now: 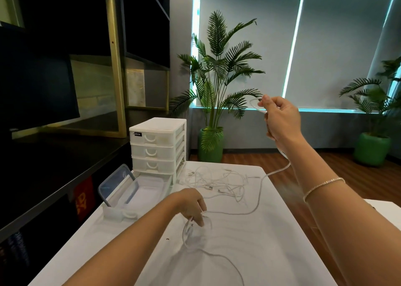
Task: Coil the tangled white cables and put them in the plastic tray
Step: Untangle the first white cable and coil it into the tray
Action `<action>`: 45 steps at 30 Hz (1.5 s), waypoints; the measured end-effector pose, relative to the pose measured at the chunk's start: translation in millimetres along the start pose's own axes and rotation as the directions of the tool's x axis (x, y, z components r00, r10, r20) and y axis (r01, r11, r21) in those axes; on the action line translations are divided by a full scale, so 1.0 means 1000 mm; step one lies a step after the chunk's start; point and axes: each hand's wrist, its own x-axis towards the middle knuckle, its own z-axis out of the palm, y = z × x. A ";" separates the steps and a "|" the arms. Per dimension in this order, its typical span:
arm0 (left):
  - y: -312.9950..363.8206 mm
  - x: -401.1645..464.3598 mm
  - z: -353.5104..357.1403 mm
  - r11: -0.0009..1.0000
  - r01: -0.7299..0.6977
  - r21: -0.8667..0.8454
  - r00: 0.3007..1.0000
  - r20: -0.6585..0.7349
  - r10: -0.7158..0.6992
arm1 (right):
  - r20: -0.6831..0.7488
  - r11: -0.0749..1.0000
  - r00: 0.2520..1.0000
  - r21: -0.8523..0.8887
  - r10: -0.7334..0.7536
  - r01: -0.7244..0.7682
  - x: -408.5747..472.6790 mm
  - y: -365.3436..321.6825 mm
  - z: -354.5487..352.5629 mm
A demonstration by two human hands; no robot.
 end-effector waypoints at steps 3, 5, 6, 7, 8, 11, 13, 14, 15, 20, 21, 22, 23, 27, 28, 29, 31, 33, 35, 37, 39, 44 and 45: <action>-0.004 -0.005 -0.012 0.957 -0.071 -0.282 0.997 -0.037 0.063 | 0.022 0.999 1.000 -0.047 0.000 0.001 0.001 0.009 -0.005; -0.003 -0.009 -0.020 0.872 -0.118 -0.475 0.993 -0.075 0.094 | 0.034 0.997 0.999 -0.072 0.004 -0.002 0.000 0.014 -0.005; 0.000 -0.011 -0.023 0.816 -0.139 -0.561 0.990 -0.102 0.098 | 0.041 0.996 0.999 -0.091 0.001 0.002 0.000 0.017 -0.004; 0.002 -0.013 -0.026 0.759 -0.156 -0.632 0.987 -0.130 0.094 | 0.046 0.994 0.999 -0.109 -0.004 0.009 -0.001 0.019 -0.004; 0.005 -0.014 -0.029 0.705 -0.173 -0.687 0.984 -0.158 0.087 | 0.050 0.992 0.999 -0.124 -0.011 0.017 -0.001 0.022 -0.003; 0.011 -0.015 -0.038 0.539 -0.250 -0.805 0.965 -0.252 0.071 | 0.066 0.990 0.998 -0.140 -0.025 0.034 -0.003 0.026 0.000; 0.013 -0.012 -0.042 0.438 -0.312 -0.843 0.941 -0.337 0.020 | 0.074 0.987 0.997 -0.155 -0.025 0.036 -0.005 0.028 0.001; 0.012 -0.010 -0.043 0.424 -0.341 -0.839 0.924 -0.383 -0.015 | 0.080 0.986 0.997 -0.160 -0.021 0.033 -0.007 0.029 0.002; 0.010 -0.006 -0.043 0.452 -0.365 -0.814 0.903 -0.428 -0.042 | 0.087 0.986 0.996 -0.163 -0.016 0.030 -0.009 0.030 0.004; -0.001 0.010 -0.023 0.890 -0.261 -0.373 0.889 -0.451 0.072 | 0.226 0.989 0.973 -0.146 0.050 -0.017 -0.023 0.031 0.011; -0.001 0.012 -0.020 0.935 -0.225 -0.273 0.902 -0.422 0.094 | 0.278 0.985 0.958 -0.168 0.073 -0.026 -0.025 0.030 0.011; 0.001 0.013 -0.018 0.964 -0.185 -0.189 0.917 -0.386 0.100 | 0.338 0.980 0.935 -0.193 0.108 -0.044 -0.027 0.030 0.011; 0.003 0.013 -0.017 0.983 -0.140 -0.120 0.935 -0.344 0.091 | 0.401 0.974 0.903 -0.215 0.156 -0.073 -0.029 0.030 0.011; 0.011 0.017 -0.021 0.969 0.089 0.231 0.969 -0.246 -0.031 | 0.560 0.933 0.762 -0.321 0.327 -0.164 -0.034 0.033 0.008; 0.014 0.019 -0.023 0.950 0.142 0.277 0.968 -0.238 -0.075 | 0.578 0.926 0.737 -0.336 0.349 -0.175 -0.034 0.035 0.008; 0.017 0.019 -0.026 0.935 0.176 0.308 0.966 -0.239 -0.103 | 0.592 0.921 0.718 -0.343 0.365 -0.185 -0.035 0.037 0.008; 0.024 0.014 -0.029 0.935 0.150 0.323 0.956 -0.288 -0.054 | 0.607 0.915 0.694 -0.348 0.387 -0.206 -0.036 0.040 0.008; 0.030 0.008 -0.032 0.985 -0.048 0.167 0.941 -0.322 0.100 | 0.620 0.911 0.674 -0.345 0.401 -0.224 -0.038 0.041 0.008; 0.037 -0.004 -0.032 0.942 -0.302 -0.149 0.922 -0.296 0.248 | 0.631 0.912 0.662 -0.332 0.405 -0.242 -0.040 0.043 0.008; 0.041 -0.013 -0.029 0.814 -0.427 -0.394 0.900 -0.274 0.340 | 0.633 0.912 0.658 -0.306 0.409 -0.273 -0.043 0.046 0.007; 0.043 -0.017 -0.024 0.728 -0.478 -0.491 0.876 -0.318 0.362 | 0.633 0.912 0.657 -0.274 0.409 -0.304 -0.045 0.049 0.005; 0.043 -0.027 -0.013 0.472 -0.510 -0.719 0.859 -0.404 0.313 | 0.603 0.900 0.668 -0.271 0.435 -0.342 -0.054 0.058 0.002; 0.043 -0.028 -0.011 0.425 -0.493 -0.759 0.867 -0.390 0.308 | 0.598 0.898 0.670 -0.289 0.440 -0.333 -0.056 0.060 0.002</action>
